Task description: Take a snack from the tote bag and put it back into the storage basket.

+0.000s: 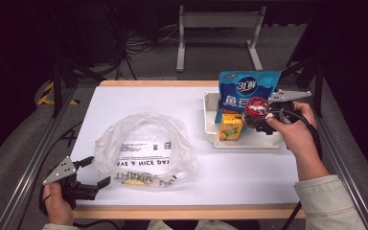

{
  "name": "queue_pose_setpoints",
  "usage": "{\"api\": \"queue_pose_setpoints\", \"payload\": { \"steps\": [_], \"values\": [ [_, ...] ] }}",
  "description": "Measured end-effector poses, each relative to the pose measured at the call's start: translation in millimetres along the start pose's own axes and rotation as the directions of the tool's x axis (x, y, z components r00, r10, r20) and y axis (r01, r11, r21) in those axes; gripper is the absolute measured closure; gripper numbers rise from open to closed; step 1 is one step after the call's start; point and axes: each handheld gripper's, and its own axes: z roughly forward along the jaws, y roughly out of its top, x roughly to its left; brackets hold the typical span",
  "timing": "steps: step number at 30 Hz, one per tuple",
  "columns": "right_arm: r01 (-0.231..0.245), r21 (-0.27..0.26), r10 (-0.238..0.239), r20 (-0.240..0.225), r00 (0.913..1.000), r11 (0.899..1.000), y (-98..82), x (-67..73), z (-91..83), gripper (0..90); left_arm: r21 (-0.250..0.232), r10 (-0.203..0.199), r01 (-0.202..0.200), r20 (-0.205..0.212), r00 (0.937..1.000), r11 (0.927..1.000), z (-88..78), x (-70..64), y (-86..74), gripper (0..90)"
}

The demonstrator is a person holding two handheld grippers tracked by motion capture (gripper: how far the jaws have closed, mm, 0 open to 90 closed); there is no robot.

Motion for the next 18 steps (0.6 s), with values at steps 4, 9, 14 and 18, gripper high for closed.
{"api": "queue_pose_setpoints", "payload": {
  "steps": [4,9,14,18],
  "values": [
    [-0.015,0.014,0.015,0.023,0.9996,1.0,-5.4,-8.4,-1.3,25.7,0.0,0.0,0.0,0.0,1.0,1.0,0.0,-0.1,0.0,0.6],
    [-0.023,0.025,0.022,0.045,0.9987,0.999,-15.0,-15.6,3.1,25.7,0.0,0.0,0.0,0.001,1.0,1.0,0.1,-0.1,-0.1,0.6],
    [-0.023,0.023,0.022,0.042,0.9989,0.999,-25.1,-20.9,10.4,25.7,0.0,-0.001,0.001,0.001,1.0,1.0,0.1,0.1,-0.3,0.6],
    [-0.017,0.029,0.015,0.043,0.999,0.999,-33.5,-22.7,16.4,25.7,0.002,-0.002,0.002,0.0,1.0,1.0,0.2,0.0,-0.4,0.6]
  ]
}}
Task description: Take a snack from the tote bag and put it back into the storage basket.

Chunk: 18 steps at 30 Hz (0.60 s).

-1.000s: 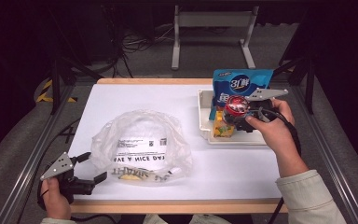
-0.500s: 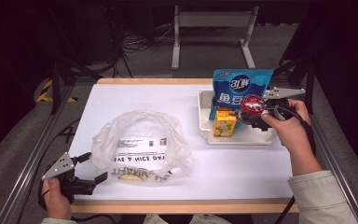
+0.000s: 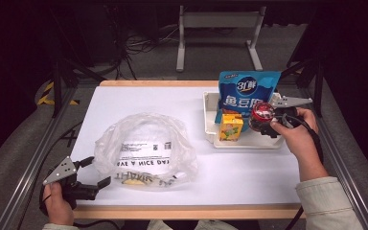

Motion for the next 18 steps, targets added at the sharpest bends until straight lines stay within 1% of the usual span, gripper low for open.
{"api": "queue_pose_setpoints", "payload": {
  "steps": [5,7,12,18],
  "values": [
    [0.002,0.006,-0.001,-0.009,1.0,1.0,-10.1,-1.5,8.3,25.7,-0.003,0.0,0.0,0.001,1.0,1.0,-0.1,0.0,0.0,0.6],
    [0.011,0.012,-0.01,-0.01,0.9999,1.0,-13.7,-2.5,11.4,25.7,-0.003,-0.001,0.001,0.0,1.0,1.0,-0.1,0.0,-0.1,0.6],
    [0.004,0.015,-0.004,-0.005,1.0,1.0,-21.6,-4.2,17.0,25.7,-0.002,0.0,0.0,0.0,1.0,1.0,-0.2,0.1,-0.1,0.6],
    [0.001,0.028,0.0,-0.016,0.9999,1.0,-33.9,-3.8,26.2,25.7,0.001,-0.001,0.001,0.002,1.0,1.0,0.0,0.0,-0.1,0.6]
  ]
}}
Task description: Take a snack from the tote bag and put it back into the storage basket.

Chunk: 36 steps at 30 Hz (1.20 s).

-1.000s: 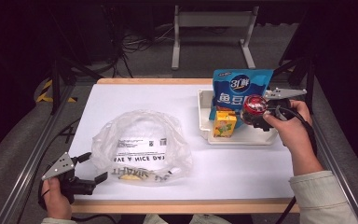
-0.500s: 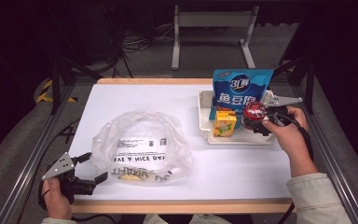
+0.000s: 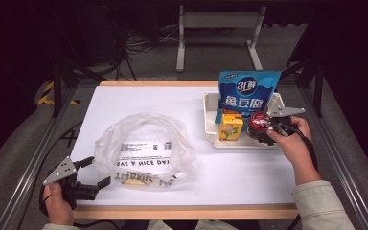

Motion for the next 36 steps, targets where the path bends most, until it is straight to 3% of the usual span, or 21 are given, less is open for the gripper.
{"api": "queue_pose_setpoints", "payload": {
  "steps": [23,36],
  "values": [
    [-0.003,0.055,0.003,-0.009,1.0,0.998,-23.5,-0.4,27.7,25.7,-0.001,-0.001,0.001,-0.002,1.0,1.0,0.0,-0.2,-0.1,0.6],
    [-0.006,0.08,0.004,0.023,0.9997,0.997,-23.5,0.2,33.2,25.6,-0.003,0.0,0.0,0.001,1.0,1.0,-0.2,-0.2,-0.1,0.6]
  ]
}}
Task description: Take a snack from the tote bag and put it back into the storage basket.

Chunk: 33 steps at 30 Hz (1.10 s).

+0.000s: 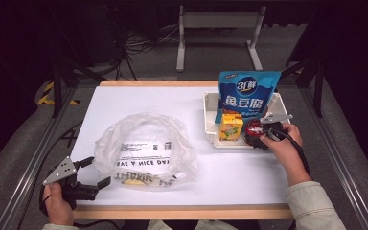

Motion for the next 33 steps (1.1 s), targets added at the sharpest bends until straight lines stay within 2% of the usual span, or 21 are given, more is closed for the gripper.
{"api": "queue_pose_setpoints", "payload": {
  "steps": [6,10,11,14,15,17,21,23,24,27,33],
  "values": [
    [-0.006,0.015,0.006,-0.001,1.0,1.0,1.2,-0.5,0.2,25.0,0.0,-0.001,0.001,0.0,1.0,1.0,-0.1,0.1,0.0,0.6],
    [-0.019,0.002,0.019,-0.014,0.9997,1.0,2.3,-1.0,-2.0,19.3,0.0,-0.001,0.001,0.001,1.0,1.0,0.2,-0.1,0.0,0.6],
    [-0.02,-0.019,0.02,-0.001,0.9998,1.0,3.8,-1.7,-5.8,16.2,0.0,-0.001,0.001,0.0,1.0,1.0,0.3,-0.1,0.0,0.6],
    [-0.022,-0.035,0.022,0.003,0.9997,0.999,5.9,-2.5,-10.9,15.0,0.0,-0.002,0.002,0.0,1.0,1.0,0.2,-0.2,-0.1,0.6],
    [-0.024,-0.051,0.025,0.013,0.9996,0.998,9.4,-3.1,-18.9,13.6,0.001,-0.002,0.002,0.0,1.0,1.0,0.2,-0.3,-0.2,0.6],
    [-0.021,-0.059,0.022,0.017,0.9996,0.998,10.5,-3.5,-21.8,13.3,0.001,-0.001,0.001,0.001,1.0,1.0,0.2,-0.3,-0.2,0.6],
    [-0.004,-0.086,0.007,0.036,0.9993,0.996,16.2,-1.9,-37.1,13.3,0.001,-0.002,0.002,0.001,1.0,1.0,0.2,-0.4,-0.2,0.6],
    [0.008,-0.118,-0.004,0.037,0.9993,0.993,19.5,1.5,-49.1,13.3,0.004,-0.001,0.001,0.003,1.0,1.0,0.2,-0.4,-0.1,0.6],
    [0.008,-0.118,-0.004,0.037,0.9993,0.993,19.5,1.5,-49.1,13.3,0.004,-0.001,0.001,0.003,1.0,1.0,0.2,-0.4,-0.1,0.6],
    [0.01,-0.17,-0.008,0.014,0.9999,0.985,21.4,8.1,-65.6,13.3,-0.001,-0.002,0.002,0.001,1.0,1.0,0.1,-0.7,0.1,0.6],
    [0.023,-0.22,-0.028,-0.019,0.9994,0.975,19.3,20.2,-83.8,13.3,-0.001,-0.002,0.002,0.001,1.0,1.0,0.3,-1.0,0.6,0.6]
  ]
}}
